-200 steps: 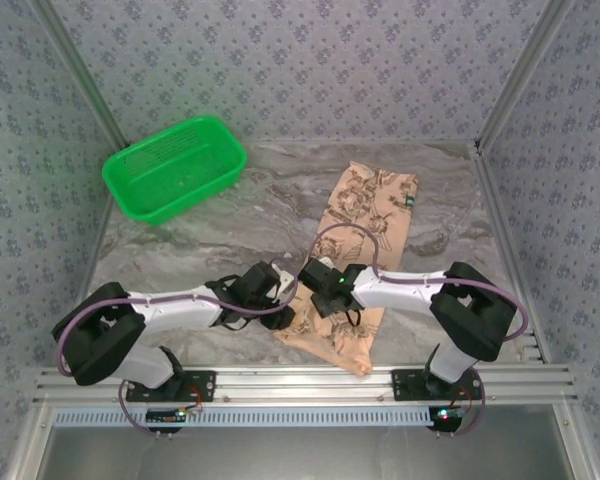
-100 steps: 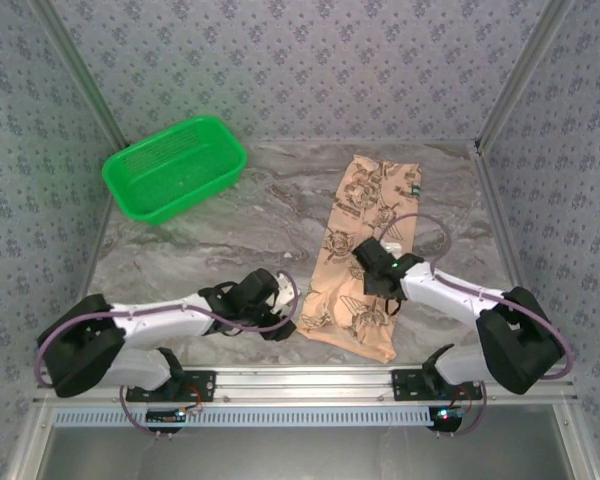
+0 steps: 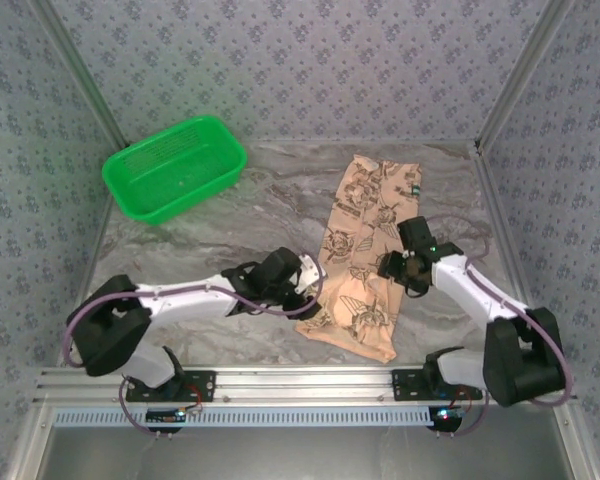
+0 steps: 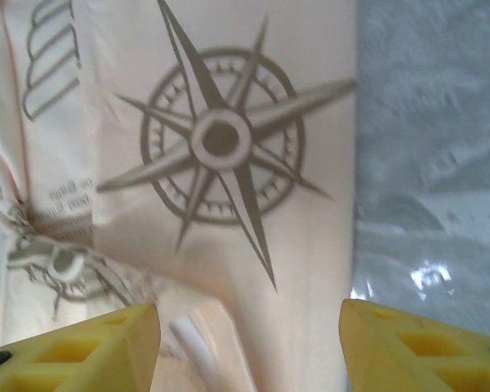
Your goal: Fold the inside-out t-shirt
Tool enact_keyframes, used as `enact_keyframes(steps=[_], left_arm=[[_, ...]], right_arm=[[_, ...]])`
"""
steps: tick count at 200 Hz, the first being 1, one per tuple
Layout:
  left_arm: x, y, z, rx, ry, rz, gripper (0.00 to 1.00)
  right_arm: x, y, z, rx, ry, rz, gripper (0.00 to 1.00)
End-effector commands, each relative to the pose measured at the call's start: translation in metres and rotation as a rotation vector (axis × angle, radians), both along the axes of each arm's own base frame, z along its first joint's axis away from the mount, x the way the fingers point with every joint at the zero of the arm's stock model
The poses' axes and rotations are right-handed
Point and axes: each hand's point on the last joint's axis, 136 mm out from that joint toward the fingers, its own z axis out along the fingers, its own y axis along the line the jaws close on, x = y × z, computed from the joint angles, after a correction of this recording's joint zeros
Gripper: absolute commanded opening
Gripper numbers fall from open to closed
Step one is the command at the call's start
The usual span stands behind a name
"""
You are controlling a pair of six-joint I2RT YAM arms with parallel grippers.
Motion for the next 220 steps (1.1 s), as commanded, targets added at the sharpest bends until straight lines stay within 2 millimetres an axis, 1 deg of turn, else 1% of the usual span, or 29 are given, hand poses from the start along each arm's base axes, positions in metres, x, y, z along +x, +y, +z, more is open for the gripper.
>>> enact_keyframes(steps=[1,3,13,25,37,40,41,45,49,64,68,74,86,103,109,114,119,147,167,182,192,202,207,220], left_arm=[[-0.01,-0.029,-0.016,-0.013,-0.037,-0.148,0.6],[-0.012,-0.031,-0.018,-0.013,-0.038,-0.162,0.59],[-0.019,-0.04,-0.026,-0.009,-0.03,-0.213,0.59],[-0.031,-0.049,-0.034,-0.008,0.01,-0.27,0.58],[-0.043,-0.053,-0.039,-0.001,0.034,-0.297,0.57],[-0.047,-0.053,-0.04,0.002,0.043,-0.307,0.57],[-0.049,-0.053,-0.04,0.003,0.046,-0.311,0.57],[-0.055,-0.054,-0.042,0.006,0.057,-0.326,0.57],[-0.061,-0.054,-0.043,0.008,0.066,-0.343,0.57],[-0.084,-0.055,-0.047,0.018,0.103,-0.397,0.57],[-0.089,-0.055,-0.048,0.021,0.117,-0.409,0.57],[-0.096,-0.054,-0.05,0.028,0.137,-0.421,0.57],[-0.103,-0.055,-0.053,0.044,0.168,-0.424,0.57],[-0.107,-0.056,-0.056,0.052,0.205,-0.413,0.57],[-0.107,-0.056,-0.056,0.053,0.213,-0.41,0.57],[-0.107,-0.057,-0.056,0.053,0.216,-0.407,0.57],[-0.107,-0.057,-0.056,0.05,0.217,-0.405,0.57],[-0.11,-0.06,-0.051,0.03,0.232,-0.41,0.57],[-0.113,-0.055,-0.048,0.028,0.248,-0.407,0.57],[-0.116,-0.041,-0.047,0.042,0.248,-0.385,0.57],[-0.116,-0.032,-0.046,0.044,0.238,-0.368,0.58],[-0.118,-0.022,-0.042,0.042,0.225,-0.362,0.58],[-0.118,-0.018,-0.04,0.038,0.215,-0.36,0.59],[-0.118,-0.008,-0.036,0.035,0.191,-0.347,0.59]], right_arm=[[0.061,-0.006,0.012,0.005,-0.127,0.055,0.62],[0.068,-0.008,0.015,0.005,-0.143,0.049,0.61],[0.097,-0.013,0.014,0.022,-0.172,0.038,0.6],[0.13,-0.009,0.019,0.018,-0.198,0.049,0.59],[0.16,-0.002,0.022,-0.049,-0.213,0.083,0.6],[0.164,-0.002,0.019,-0.076,-0.203,0.087,0.61],[0.169,-0.001,0.026,-0.084,-0.219,0.085,0.61],[0.181,-0.001,0.028,-0.117,-0.226,0.079,0.62],[0.188,0.0,0.03,-0.142,-0.229,0.072,0.62],[0.209,0.006,0.023,-0.209,-0.214,0.066,0.64],[0.217,0.008,0.026,-0.213,-0.225,0.059,0.65],[0.223,0.008,0.02,-0.22,-0.214,0.047,0.66],[0.234,0.006,0.011,-0.255,-0.198,0.022,0.68],[0.244,0.003,-0.01,-0.296,-0.15,0.022,0.68],[0.247,0.006,-0.015,-0.292,-0.135,0.038,0.68],[0.248,0.012,-0.025,-0.284,-0.114,0.055,0.68],[0.249,0.017,-0.028,-0.272,-0.104,0.068,0.68],[0.248,0.059,-0.044,-0.187,-0.075,0.163,0.67],[0.247,0.087,-0.052,-0.161,-0.052,0.221,0.66],[0.247,0.111,-0.055,-0.132,-0.049,0.251,0.65],[0.242,0.132,-0.059,-0.096,-0.042,0.28,0.64],[0.243,0.149,-0.058,-0.08,-0.052,0.286,0.64],[0.239,0.154,-0.058,-0.08,-0.034,0.286,0.64],[0.24,0.174,-0.052,-0.044,-0.05,0.296,0.64]])
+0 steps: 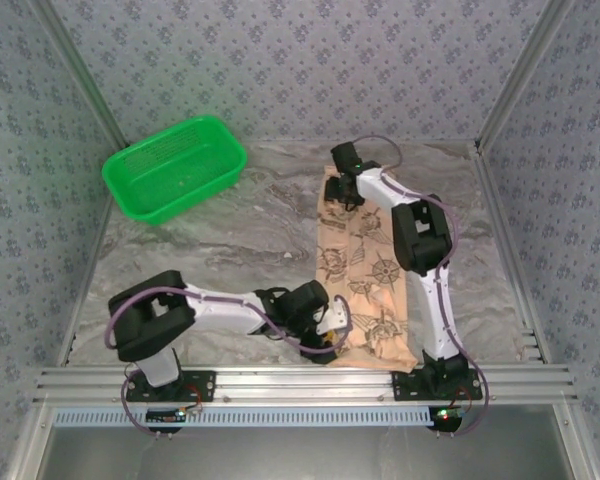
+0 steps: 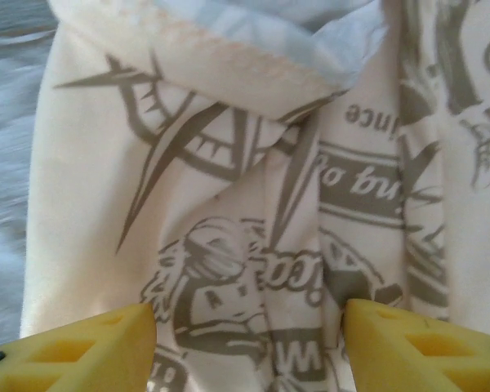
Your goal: Fold the inside-out t-shirt
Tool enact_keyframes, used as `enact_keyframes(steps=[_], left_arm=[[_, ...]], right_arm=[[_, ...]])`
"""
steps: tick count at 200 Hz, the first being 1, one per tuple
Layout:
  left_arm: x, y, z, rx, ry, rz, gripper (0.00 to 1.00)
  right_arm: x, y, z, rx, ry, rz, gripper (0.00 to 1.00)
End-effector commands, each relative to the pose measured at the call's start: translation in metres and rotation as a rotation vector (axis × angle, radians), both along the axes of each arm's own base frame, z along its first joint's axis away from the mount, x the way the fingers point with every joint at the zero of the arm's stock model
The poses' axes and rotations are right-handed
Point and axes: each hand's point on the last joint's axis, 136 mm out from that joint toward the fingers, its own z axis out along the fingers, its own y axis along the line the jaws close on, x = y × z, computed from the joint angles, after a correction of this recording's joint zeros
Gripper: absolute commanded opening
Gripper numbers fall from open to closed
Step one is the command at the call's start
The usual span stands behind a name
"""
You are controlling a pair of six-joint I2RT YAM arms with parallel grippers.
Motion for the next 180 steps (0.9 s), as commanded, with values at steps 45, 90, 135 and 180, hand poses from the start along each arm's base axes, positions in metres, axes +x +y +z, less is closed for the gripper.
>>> enact_keyframes(steps=[45,90,135,180], left_arm=[[0.001,0.044,0.025,-0.026,-0.068,0.102,0.61],[0.011,0.043,0.057,-0.136,-0.263,0.043,0.71],[-0.023,0.031,0.024,-0.142,-0.429,-0.42,0.73],[-0.014,0.004,-0.018,-0.006,-0.466,-0.497,0.69]], right_arm=[[-0.011,0.094,0.006,0.139,0.065,0.117,0.64],[-0.015,0.085,0.105,0.175,-0.052,0.223,0.63],[-0.062,-0.026,0.183,0.071,-0.296,0.317,0.64],[-0.141,-0.11,0.194,-0.065,-0.416,0.36,0.65]])
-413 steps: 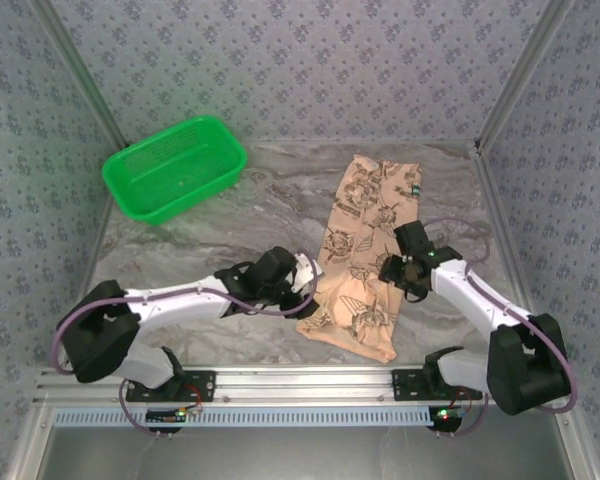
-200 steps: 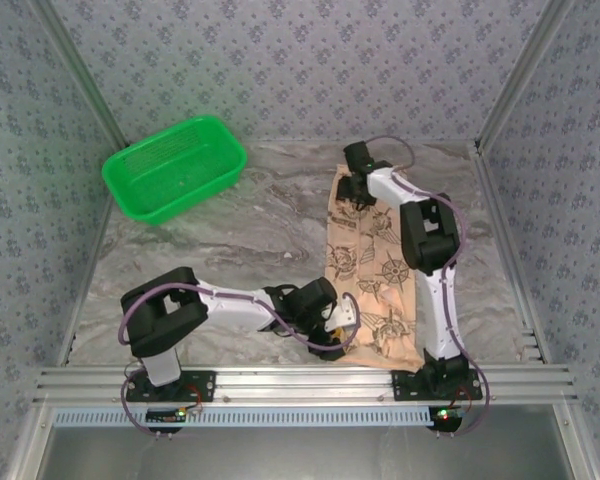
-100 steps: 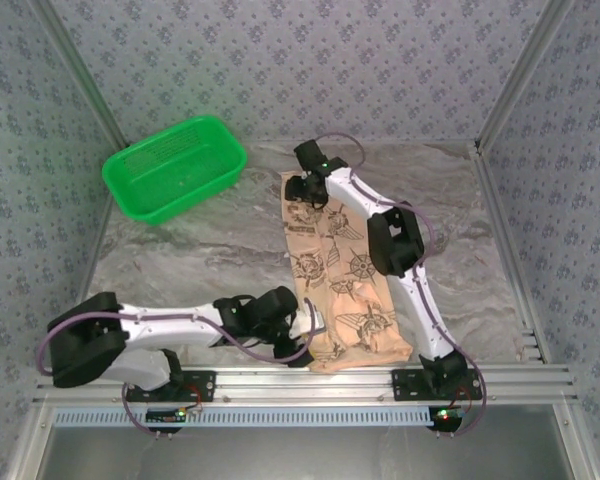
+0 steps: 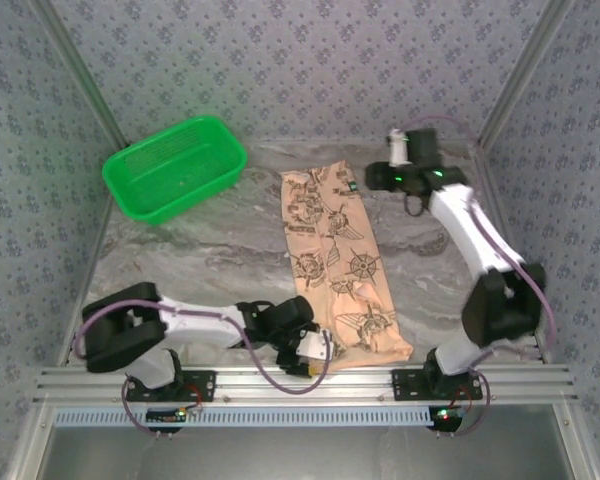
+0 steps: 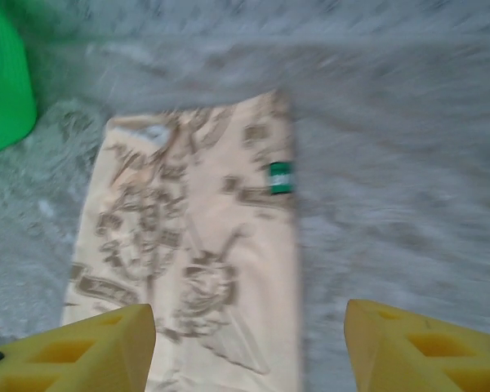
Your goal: Fold the inside-out t-shirt
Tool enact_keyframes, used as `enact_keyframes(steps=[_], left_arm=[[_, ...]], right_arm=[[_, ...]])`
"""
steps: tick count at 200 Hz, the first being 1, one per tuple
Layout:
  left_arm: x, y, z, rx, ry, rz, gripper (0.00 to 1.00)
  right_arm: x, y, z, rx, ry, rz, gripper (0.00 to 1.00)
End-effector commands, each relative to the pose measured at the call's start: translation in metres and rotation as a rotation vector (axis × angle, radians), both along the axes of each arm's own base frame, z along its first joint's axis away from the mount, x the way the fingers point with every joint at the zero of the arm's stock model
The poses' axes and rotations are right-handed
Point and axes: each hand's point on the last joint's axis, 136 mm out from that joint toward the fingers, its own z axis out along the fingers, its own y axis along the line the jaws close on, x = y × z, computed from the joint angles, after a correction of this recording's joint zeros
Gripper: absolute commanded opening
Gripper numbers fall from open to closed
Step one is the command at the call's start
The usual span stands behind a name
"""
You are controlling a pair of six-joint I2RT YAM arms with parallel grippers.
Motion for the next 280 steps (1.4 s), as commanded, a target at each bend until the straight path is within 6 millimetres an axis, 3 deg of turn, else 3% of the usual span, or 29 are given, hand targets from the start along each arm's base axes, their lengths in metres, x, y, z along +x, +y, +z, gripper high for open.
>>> enact_keyframes(steps=[1,18,47,58,92,117,135,166,180,206,241,254,261,268,280], left_arm=[[0.001,-0.021,-0.005,0.004,-0.1,-0.106,0.69],[-0.004,-0.026,-0.011,0.006,-0.124,-0.148,0.57],[-0.004,-0.018,-0.002,-0.012,-0.144,-0.191,0.06],[0.003,-0.008,0.003,0.0,-0.116,-0.169,0.0],[0.027,0.027,0.017,-0.006,-0.026,-0.078,0.0],[0.041,0.039,0.035,-0.054,0.028,0.024,0.0],[0.044,0.049,0.04,-0.072,0.084,0.073,0.0],[0.042,0.066,0.034,-0.083,0.113,0.128,0.0],[0.051,0.068,0.034,-0.127,0.117,0.187,0.0],[0.061,0.07,0.039,-0.159,0.118,0.22,0.0],[0.049,0.073,0.039,-0.157,0.148,0.169,0.01],[0.043,0.073,0.038,-0.152,0.142,0.159,0.13],[0.039,0.072,0.037,-0.148,0.135,0.157,0.39],[0.033,0.071,0.035,-0.144,0.137,0.141,0.56],[0.023,0.068,0.03,-0.122,0.129,0.118,0.67]], right_arm=[[-0.035,0.003,-0.018,-0.141,-0.055,0.157,0.65],[-0.058,-0.003,-0.029,-0.206,-0.065,0.209,0.65],[-0.091,0.001,-0.037,-0.252,-0.089,0.382,0.63],[-0.104,0.007,-0.042,-0.279,-0.107,0.481,0.63],[-0.149,0.038,-0.068,-0.366,-0.159,0.882,0.67],[-0.217,0.059,-0.099,-0.456,-0.122,1.354,0.72],[-0.243,0.062,-0.118,-0.464,-0.074,1.506,0.72],[-0.272,0.067,-0.158,-0.55,-0.045,1.64,0.75],[-0.285,0.069,-0.176,-0.582,-0.023,1.668,0.76],[-0.302,0.067,-0.189,-0.614,-0.008,1.701,0.78],[-0.314,0.07,-0.211,-0.645,-0.075,1.685,0.82],[-0.316,0.07,-0.221,-0.675,-0.1,1.687,0.82],[-0.317,0.07,-0.225,-0.686,-0.108,1.686,0.83],[-0.318,0.07,-0.228,-0.699,-0.115,1.693,0.83],[-0.319,0.068,-0.23,-0.725,-0.111,1.703,0.82]])
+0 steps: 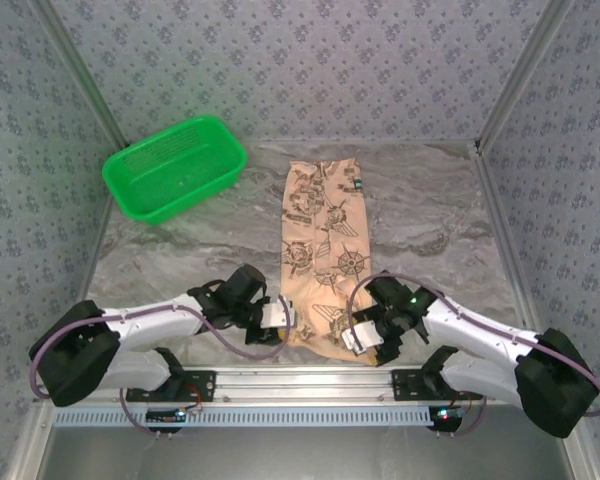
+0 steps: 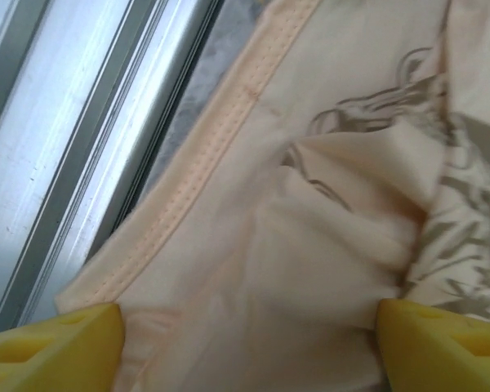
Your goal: Fold the inside-out t-shirt
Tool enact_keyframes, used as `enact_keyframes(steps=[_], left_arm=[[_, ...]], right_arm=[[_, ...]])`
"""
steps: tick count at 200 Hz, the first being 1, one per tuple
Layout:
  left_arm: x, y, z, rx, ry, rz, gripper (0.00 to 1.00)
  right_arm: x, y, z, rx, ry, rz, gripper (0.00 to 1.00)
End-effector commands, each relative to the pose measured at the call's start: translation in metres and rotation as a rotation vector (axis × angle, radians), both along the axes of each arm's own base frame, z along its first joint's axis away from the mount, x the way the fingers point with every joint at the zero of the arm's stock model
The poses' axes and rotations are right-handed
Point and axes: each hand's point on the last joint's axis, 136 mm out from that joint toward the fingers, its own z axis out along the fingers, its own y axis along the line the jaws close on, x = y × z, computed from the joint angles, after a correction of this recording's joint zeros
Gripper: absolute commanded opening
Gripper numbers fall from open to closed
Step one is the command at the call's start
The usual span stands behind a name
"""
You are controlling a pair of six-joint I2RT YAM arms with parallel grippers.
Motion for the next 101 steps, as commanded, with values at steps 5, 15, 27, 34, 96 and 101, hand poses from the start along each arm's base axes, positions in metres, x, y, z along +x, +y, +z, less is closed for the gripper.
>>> enact_keyframes(steps=[5,15,27,34,96,101], left_arm=[[-0.028,-0.005,-0.004,0.009,0.008,-0.079,0.67],[-0.036,-0.006,-0.011,0.038,-0.002,-0.104,0.68],[-0.04,-0.007,-0.019,0.057,-0.023,-0.11,0.68],[-0.04,-0.009,-0.023,0.063,-0.033,-0.108,0.68],[-0.027,-0.01,-0.035,0.146,-0.169,-0.089,0.32],[-0.025,-0.011,-0.032,0.145,-0.181,-0.091,0.25]], right_arm=[[0.01,0.001,-0.004,-0.011,-0.081,-0.007,0.81],[0.011,-0.002,-0.005,-0.028,-0.095,-0.002,0.77],[0.014,-0.004,-0.006,-0.028,-0.127,0.004,0.6],[0.015,-0.004,-0.004,-0.016,-0.136,-0.003,0.52],[0.01,-0.01,0.003,0.01,-0.104,-0.038,0.07],[0.006,-0.013,0.004,0.002,-0.09,-0.036,0.06]])
